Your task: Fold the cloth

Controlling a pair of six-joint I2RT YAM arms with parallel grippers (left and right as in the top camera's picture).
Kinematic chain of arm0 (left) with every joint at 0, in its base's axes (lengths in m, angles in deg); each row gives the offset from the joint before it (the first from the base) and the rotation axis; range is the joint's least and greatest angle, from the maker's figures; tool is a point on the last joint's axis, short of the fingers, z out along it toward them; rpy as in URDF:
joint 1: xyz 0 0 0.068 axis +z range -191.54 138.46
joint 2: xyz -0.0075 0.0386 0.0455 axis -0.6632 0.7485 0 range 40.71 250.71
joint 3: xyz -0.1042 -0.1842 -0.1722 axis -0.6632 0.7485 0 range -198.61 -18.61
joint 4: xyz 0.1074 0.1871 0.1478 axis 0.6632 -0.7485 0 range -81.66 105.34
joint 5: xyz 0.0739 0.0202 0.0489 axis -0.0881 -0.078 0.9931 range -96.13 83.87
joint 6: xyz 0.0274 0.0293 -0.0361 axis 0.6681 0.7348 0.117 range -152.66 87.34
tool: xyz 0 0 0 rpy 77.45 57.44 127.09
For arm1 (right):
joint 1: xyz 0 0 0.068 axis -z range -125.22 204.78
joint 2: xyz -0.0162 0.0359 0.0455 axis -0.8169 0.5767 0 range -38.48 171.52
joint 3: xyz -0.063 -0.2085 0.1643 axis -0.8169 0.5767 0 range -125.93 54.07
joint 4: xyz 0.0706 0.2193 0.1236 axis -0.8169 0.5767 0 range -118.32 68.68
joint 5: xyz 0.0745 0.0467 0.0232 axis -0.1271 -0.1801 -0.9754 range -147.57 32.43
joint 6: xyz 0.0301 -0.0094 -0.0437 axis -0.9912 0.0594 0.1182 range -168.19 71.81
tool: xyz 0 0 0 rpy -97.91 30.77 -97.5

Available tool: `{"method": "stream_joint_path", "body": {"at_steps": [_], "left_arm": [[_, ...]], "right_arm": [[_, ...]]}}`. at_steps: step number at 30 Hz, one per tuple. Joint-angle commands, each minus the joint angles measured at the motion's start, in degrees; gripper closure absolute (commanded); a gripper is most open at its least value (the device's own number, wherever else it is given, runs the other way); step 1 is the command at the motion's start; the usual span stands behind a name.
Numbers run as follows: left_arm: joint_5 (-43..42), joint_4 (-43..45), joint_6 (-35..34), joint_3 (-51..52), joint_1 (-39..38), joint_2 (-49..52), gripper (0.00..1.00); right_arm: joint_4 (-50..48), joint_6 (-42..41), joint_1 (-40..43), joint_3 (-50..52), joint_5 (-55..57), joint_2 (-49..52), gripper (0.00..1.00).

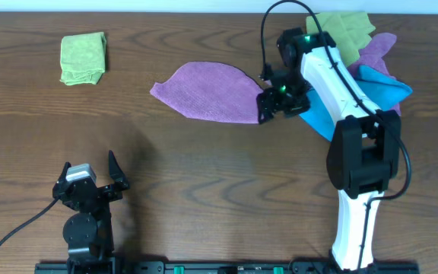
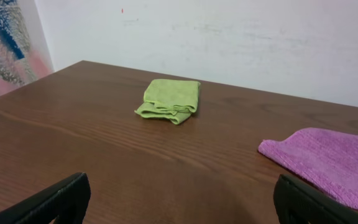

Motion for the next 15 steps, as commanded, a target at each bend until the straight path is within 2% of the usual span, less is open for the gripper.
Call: {"method": "stream_joint_path", "body": {"at_steps": [1,3,15], "left_arm": [[0.6,-1.0,0.2,1.9,0.2,-0.3,0.04],[0.6,-0.9,0.2,1.9,0.2,-0.3,0.05],[0.3,-0.9,0.2,1.9,0.2,-0.3,0.05]], "right_arm": [[-3.5,-0.9,1.2,2.3,-11.8,-0.6,0.2],[-6.1,-0.9,1.9,3.6,-15.6,-0.6,0.19],[-13.2,-3.0,4.6,11.1,-15.1,-0.6,0.18]]}}
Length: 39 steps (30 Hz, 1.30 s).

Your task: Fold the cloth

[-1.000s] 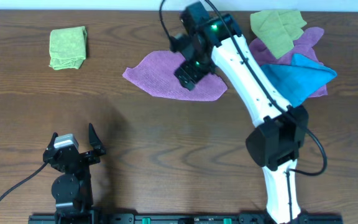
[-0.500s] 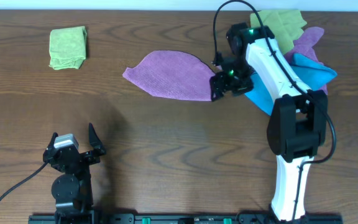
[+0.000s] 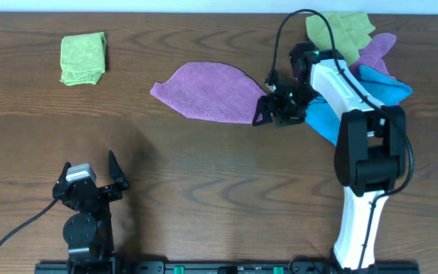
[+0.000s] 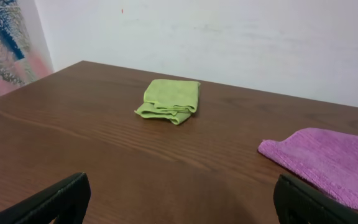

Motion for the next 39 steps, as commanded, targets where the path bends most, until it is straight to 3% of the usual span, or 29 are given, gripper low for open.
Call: {"method": "stream_joint_path", "body": {"at_steps": [1,11,22,25,30,32,37,39], "left_arm": [[0.3,-0.9,0.2,1.9,0.2,-0.3,0.05],[0.3,-0.9,0.2,1.9,0.2,-0.3,0.05],[0.4,-0.9,0.2,1.9,0.2,-0.3,0.05],[0.4,-0.9,0.2,1.9,0.2,-0.3,0.05],[0.4,-0.9,0.2,1.9,0.2,-0.3,0.05],[0.4,-0.9,0.2,1.9,0.2,-0.3,0.05],[0.4,-0.9,0.2,1.9,0.2,-0.3,0.05],[0.4,-0.9,0.2,1.9,0.2,-0.3,0.05]], "right_arm": [[-2.2,-1.3,0.2,0.3,-1.8,-0.6,0.17],[-14.9,-5.8,-0.2,0.3,-3.8,-0.5,0.05],[-38.9,-14.8,-2.3,-0.9,-20.6,-0.6,0.11],[-43.9,-16.2,-2.3,-4.7,-28.9,-0.6,0.15],[-42.7,-16.1,-2.4,-12.0,-45.0,-0.6,0.26],[-41.6,-16.1,-2.4,-13.2,-45.7,-0.6,0.34],[-35.3,-13.9,-2.3,-13.2,-40.9,-0.7,0.33],[-32.9,-13.0,-2.4,-13.2,-38.9,-0.7,0.51]]}}
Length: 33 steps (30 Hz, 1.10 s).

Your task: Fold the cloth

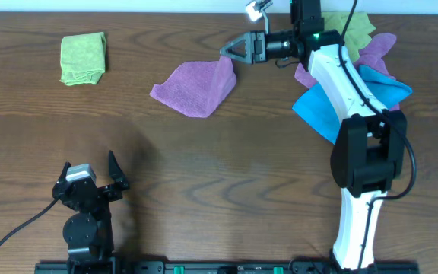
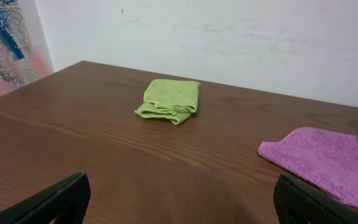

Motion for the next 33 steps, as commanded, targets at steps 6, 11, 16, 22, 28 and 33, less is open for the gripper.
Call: {"method": "stream_joint_path", "body": {"at_steps": [6,11,16,22,28,33], "left_arm": [[0.4,-0.9,0.2,1.9,0.2,-0.3,0.04],[0.4,-0.9,0.2,1.9,0.2,-0.3,0.05],[0.4,-0.9,0.2,1.9,0.2,-0.3,0.05],[0.3,-0.9,0.2,1.9,0.2,-0.3,0.04],[0.3,-0.9,0.2,1.9,0.2,-0.3,0.05],[0.2,-0.9,0.2,1.9,0.2,-0.3,0.05]], "right_arm": [[3.1,-0.6,-0.4,-1.2,3.0,-0.9,0.98],[9.2,2.5,-1.2,-8.5,6.6,-3.9,0.98],[26.7,11.9,-3.3,-19.1,23.8,-9.0,0.98],[37.3,14.8,-5.9,-26.8,35.2,-12.9,0.99],[40.8,15.7,-6.8,-31.3,46.5,-15.8,0.99],[41.7,15.7,-7.0,-31.4,48.4,-16.1,0.99]]}}
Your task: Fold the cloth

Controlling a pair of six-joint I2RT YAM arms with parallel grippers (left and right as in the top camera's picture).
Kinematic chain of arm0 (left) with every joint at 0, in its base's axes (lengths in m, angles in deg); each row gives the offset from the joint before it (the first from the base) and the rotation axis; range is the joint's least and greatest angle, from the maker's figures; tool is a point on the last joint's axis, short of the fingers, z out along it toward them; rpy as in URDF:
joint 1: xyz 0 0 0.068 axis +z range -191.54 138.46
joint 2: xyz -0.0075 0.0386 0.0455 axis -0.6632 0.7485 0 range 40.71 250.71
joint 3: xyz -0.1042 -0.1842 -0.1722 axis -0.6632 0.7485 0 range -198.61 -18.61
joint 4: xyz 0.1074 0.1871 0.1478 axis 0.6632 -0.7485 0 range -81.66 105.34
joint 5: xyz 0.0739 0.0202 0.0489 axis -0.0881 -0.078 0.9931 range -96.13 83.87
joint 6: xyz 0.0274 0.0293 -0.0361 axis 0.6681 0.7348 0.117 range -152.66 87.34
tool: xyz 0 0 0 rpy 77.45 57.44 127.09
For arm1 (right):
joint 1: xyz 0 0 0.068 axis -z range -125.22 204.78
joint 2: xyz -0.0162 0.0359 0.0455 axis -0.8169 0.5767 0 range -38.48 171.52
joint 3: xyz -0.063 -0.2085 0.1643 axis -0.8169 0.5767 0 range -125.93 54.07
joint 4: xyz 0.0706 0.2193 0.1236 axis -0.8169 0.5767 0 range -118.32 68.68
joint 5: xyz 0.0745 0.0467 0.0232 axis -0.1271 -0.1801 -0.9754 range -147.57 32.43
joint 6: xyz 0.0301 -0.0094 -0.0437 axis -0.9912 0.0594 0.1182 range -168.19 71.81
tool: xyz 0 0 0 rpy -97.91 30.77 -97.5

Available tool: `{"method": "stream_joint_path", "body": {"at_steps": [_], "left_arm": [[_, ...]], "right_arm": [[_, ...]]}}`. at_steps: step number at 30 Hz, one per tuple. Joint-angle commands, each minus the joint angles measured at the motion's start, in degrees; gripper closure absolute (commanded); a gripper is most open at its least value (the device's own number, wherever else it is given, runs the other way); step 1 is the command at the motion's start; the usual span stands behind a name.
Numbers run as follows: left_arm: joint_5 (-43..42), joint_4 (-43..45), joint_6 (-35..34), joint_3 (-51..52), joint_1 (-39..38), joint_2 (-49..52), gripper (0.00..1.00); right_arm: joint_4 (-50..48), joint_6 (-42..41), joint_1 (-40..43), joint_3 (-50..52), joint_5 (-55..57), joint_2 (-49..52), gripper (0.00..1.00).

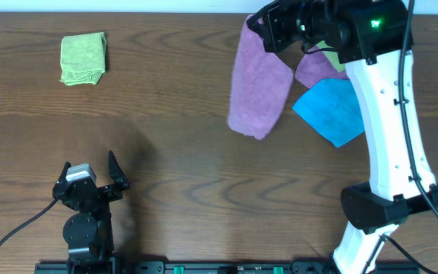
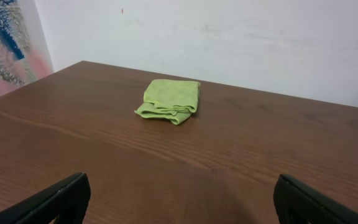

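Note:
A purple cloth (image 1: 258, 80) hangs lifted above the table's middle right in the overhead view. It dangles from its top end, where my right gripper (image 1: 260, 24) is shut on it, raised high near the far edge. My left gripper (image 1: 90, 173) rests open near the front left, far from the cloth, with nothing between its fingers (image 2: 58, 198). The purple cloth does not show in the left wrist view.
A folded green cloth (image 1: 83, 58) lies at the far left, also in the left wrist view (image 2: 169, 99). At the far right a blue cloth (image 1: 333, 108) and another purple cloth (image 1: 316, 70) lie in a pile, partly under my right arm.
My right gripper has risen and swung right, taking the purple cloth wholly off the table. The cloth, then lifted at one corner, now hangs free. It has left the left wrist view.
The purple cloth lay flat with my right gripper at its right corner, by the pile. Then the gripper held that corner raised near the far edge, the rest on the table. Now the whole cloth hangs from it. My left arm stayed still.

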Motion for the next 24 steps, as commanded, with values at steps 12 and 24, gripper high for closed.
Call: {"method": "stream_joint_path", "body": {"at_steps": [12,24], "left_arm": [[0.2,-0.9,0.2,1.9,0.2,-0.3,0.04],[0.5,-0.9,0.2,1.9,0.2,-0.3,0.05]], "right_arm": [[9.2,13.7,-22.3,0.5,-10.7,2.5,0.89],[11.4,13.3,-18.6,3.6,6.0,5.2,0.01]]}}
